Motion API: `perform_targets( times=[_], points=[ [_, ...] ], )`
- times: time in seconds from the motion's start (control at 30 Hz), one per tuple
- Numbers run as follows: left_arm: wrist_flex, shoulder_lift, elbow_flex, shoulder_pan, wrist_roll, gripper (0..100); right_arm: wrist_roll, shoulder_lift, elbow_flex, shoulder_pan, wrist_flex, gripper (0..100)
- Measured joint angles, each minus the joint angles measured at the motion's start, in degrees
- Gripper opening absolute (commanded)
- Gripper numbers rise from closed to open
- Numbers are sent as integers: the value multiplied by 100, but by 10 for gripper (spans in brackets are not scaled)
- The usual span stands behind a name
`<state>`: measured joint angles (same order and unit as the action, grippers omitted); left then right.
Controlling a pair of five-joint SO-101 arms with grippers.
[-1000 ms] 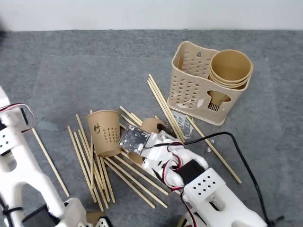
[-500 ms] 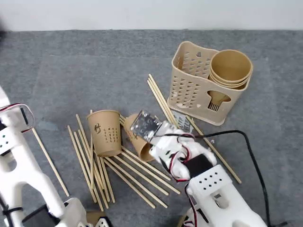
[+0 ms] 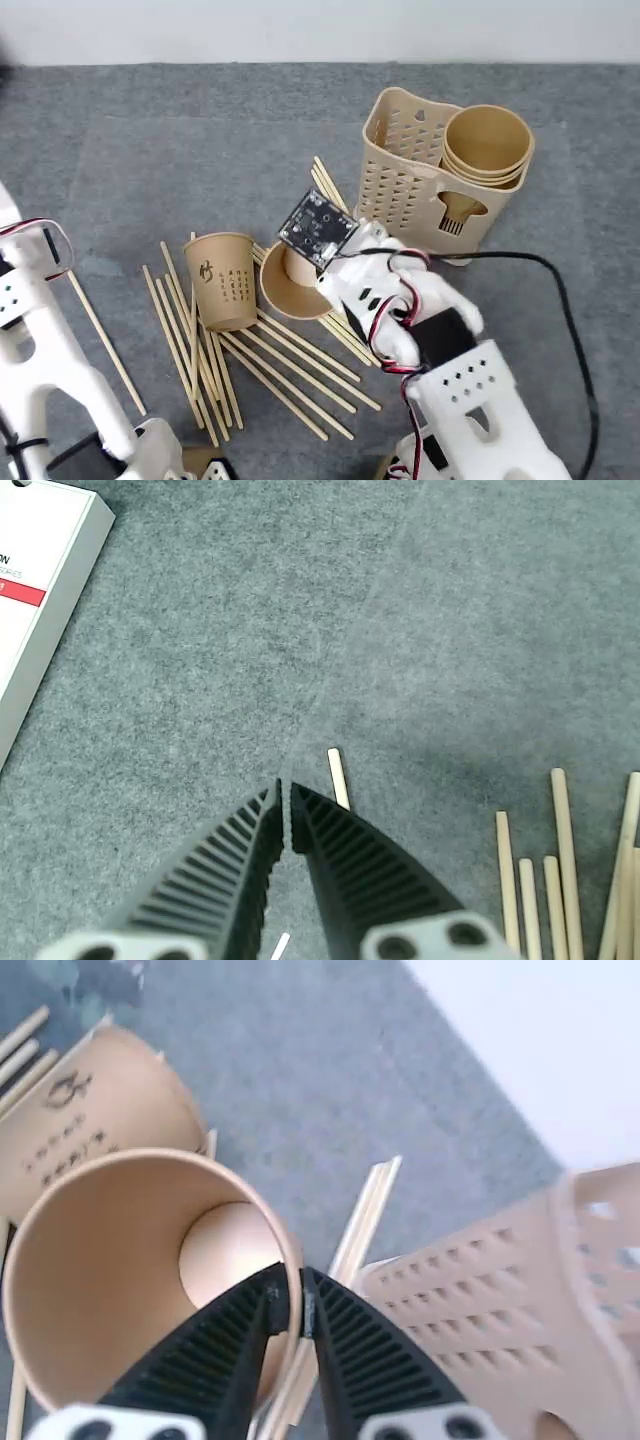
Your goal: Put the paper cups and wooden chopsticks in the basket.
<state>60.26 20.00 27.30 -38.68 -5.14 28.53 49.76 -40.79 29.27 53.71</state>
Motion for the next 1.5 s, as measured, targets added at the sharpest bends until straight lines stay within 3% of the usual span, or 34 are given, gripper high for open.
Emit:
perform_targets(
  times=[0.27, 0.6, 0.87, 1.27, 1.5],
  points=[
    [0, 0, 70, 0, 0, 12, 0, 0, 2022, -862, 923, 9],
    [0, 0, 114, 0, 0, 12, 0, 9, 3323, -2110, 1055, 9],
    [0, 0, 114, 0, 0, 12, 0, 18, 3244, -3042, 510, 9],
    [0, 0, 114, 0, 0, 12, 0, 9, 2505, -3473, 141, 13],
    [0, 0, 114, 0, 0, 12, 0, -431, 2505, -3596, 141, 107]
  ],
)
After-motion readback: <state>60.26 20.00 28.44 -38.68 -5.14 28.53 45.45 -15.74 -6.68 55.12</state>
